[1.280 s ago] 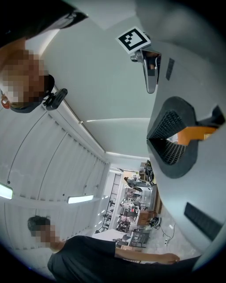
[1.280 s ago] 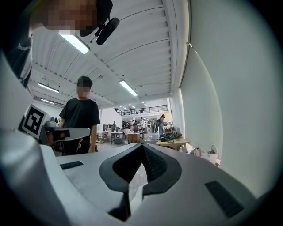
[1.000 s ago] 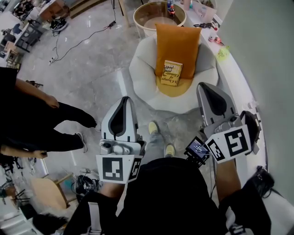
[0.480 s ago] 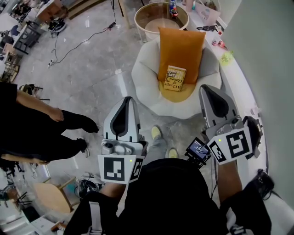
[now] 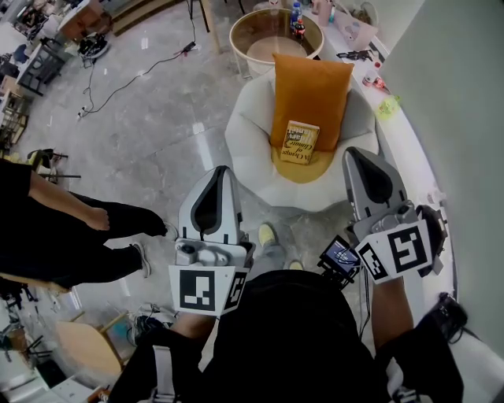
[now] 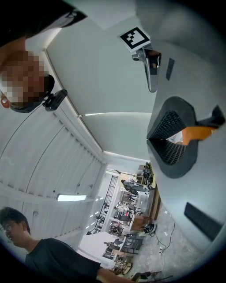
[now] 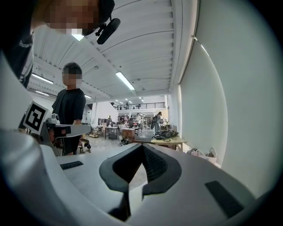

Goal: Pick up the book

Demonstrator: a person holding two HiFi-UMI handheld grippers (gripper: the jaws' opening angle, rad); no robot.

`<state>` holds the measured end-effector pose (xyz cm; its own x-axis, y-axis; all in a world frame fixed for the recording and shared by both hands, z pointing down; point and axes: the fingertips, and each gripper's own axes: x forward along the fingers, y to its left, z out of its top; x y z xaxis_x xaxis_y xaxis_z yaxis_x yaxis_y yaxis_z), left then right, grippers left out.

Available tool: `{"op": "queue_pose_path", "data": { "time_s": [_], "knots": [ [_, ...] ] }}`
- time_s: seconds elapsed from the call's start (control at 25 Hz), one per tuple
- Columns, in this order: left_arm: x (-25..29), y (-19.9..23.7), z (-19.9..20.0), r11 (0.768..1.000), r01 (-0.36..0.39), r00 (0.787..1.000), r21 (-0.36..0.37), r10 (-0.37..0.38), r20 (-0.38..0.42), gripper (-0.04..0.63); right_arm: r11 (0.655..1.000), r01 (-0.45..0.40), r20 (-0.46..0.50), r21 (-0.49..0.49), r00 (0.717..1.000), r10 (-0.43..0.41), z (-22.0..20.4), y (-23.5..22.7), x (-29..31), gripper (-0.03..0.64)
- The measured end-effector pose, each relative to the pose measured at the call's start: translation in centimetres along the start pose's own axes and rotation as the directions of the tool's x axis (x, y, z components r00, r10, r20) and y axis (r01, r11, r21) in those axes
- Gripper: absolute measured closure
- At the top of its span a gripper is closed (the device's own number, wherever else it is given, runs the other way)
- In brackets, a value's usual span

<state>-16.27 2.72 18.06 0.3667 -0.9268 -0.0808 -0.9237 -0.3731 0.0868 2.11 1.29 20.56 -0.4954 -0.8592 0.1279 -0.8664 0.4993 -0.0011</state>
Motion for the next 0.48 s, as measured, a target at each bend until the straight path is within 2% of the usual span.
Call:
{"op": "queue_pose_path", "data": {
  "time_s": [0.48],
  "knots": [
    [2.1, 3.1, 0.4, 1.000, 0.011, 1.000, -0.010, -0.011, 0.015, 0.584, 0.999, 0.020, -0.002, -0.026, 1.000, -0.020, 0.9, 0.2, 3.1, 0.607]
  ]
}}
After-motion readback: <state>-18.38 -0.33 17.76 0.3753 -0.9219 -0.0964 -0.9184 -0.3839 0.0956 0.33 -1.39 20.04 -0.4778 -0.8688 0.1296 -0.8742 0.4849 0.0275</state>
